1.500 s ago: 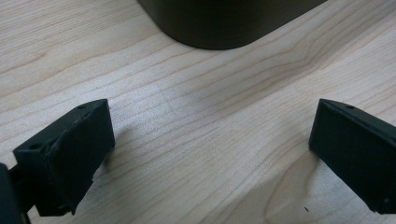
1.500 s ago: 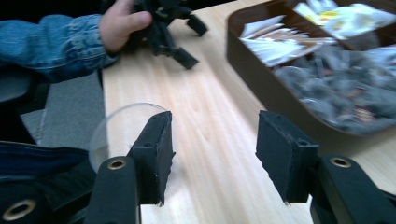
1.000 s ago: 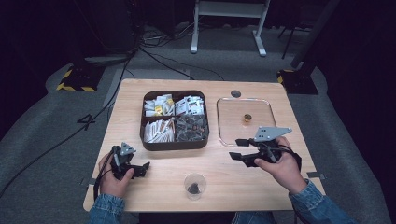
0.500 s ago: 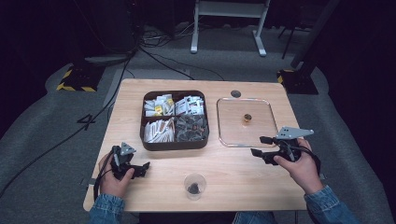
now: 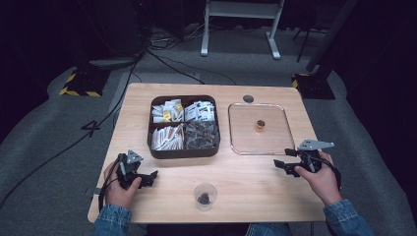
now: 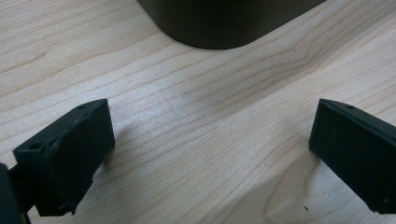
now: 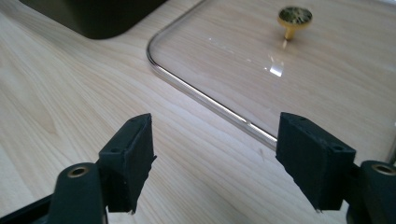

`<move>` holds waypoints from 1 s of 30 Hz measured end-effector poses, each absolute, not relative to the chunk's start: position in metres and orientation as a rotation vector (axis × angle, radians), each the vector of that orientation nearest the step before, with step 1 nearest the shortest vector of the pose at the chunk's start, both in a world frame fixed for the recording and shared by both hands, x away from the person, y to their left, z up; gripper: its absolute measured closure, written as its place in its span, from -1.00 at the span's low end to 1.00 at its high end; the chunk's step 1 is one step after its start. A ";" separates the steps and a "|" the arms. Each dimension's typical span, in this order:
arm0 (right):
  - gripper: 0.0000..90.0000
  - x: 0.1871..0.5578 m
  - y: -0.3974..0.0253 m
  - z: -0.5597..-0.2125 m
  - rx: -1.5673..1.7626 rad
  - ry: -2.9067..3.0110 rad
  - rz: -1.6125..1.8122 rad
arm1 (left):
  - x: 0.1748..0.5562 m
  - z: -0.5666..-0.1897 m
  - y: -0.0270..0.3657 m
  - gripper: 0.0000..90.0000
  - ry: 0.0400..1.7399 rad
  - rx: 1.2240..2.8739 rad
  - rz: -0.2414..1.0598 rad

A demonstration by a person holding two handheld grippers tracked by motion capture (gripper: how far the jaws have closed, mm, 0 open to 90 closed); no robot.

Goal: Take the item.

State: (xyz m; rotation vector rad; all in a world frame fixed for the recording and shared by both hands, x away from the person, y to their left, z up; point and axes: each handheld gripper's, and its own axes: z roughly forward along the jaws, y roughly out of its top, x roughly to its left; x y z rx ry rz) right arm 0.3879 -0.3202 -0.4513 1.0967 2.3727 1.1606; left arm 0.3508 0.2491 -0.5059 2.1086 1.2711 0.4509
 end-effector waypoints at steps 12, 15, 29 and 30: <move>-0.47 0.384 -0.333 -0.487 1.135 2.393 1.119 | 0.351 -0.506 0.249 -0.99 1.271 2.109 0.452; -0.51 0.382 -0.330 -0.492 1.118 2.388 1.088 | 0.351 -0.506 0.249 -0.99 1.271 2.109 0.451; -0.75 0.381 -0.322 -0.504 1.130 2.338 1.008 | 0.351 -0.506 0.249 -0.99 1.271 2.109 0.451; -0.75 0.381 -0.322 -0.504 1.130 2.338 1.009 | 0.351 -0.506 0.249 -0.99 1.271 2.109 0.451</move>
